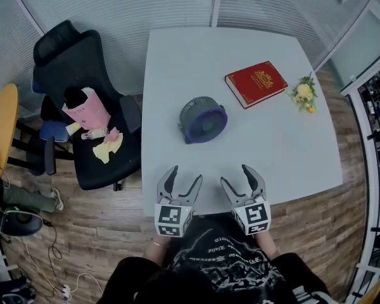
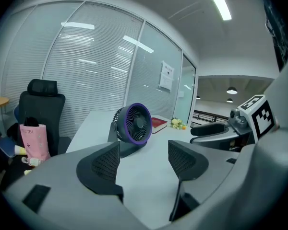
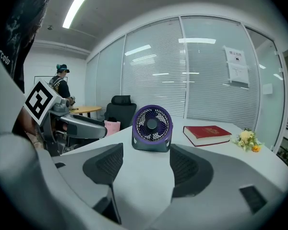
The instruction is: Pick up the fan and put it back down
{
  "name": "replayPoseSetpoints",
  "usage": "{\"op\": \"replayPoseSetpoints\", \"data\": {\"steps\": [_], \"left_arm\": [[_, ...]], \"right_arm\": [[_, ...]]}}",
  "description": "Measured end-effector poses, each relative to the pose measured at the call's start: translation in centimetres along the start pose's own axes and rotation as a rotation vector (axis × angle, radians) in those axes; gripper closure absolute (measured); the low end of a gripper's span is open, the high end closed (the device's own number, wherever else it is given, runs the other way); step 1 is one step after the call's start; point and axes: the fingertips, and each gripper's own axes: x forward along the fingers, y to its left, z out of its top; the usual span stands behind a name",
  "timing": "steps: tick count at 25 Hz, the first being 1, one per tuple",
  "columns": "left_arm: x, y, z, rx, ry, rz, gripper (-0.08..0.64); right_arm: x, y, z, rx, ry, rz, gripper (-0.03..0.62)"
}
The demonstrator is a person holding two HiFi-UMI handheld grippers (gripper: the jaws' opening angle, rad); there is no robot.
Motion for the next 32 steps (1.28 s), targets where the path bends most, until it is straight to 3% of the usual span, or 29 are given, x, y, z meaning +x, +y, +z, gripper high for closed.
{"op": "replayPoseSetpoints", "data": {"steps": [7, 15, 21, 26, 32], "left_arm": [[1.2, 0.3, 1.0, -0.034, -0.005, 0.092, 0.225], [2.3, 2.5, 1.3, -0.034, 0.017, 0.213, 0.225], [4.0, 3.3, 0.6, -0.027, 0.078, 0.264, 0.225], [5.8, 3.9, 0.2, -0.017, 0.119, 0.275, 0.225], [7.9, 5.3, -1.0, -0.063, 0.184, 0.304, 0.225]], "right_arm": [[1.8, -3.1, 1.9, -0.061, -0.01, 0.082, 0.293], [4.5, -7.2, 3.9, -0.121, -0.027, 0.115, 0.293], [7.9, -8.5, 2.3, -0.227, 0.096, 0.153, 0.299], [10.5, -9.4, 1.7, -0.202, 0.123, 0.177, 0.307], [13.9, -10.1, 0.2, -0.193, 0.188, 0.204, 0.307]]}}
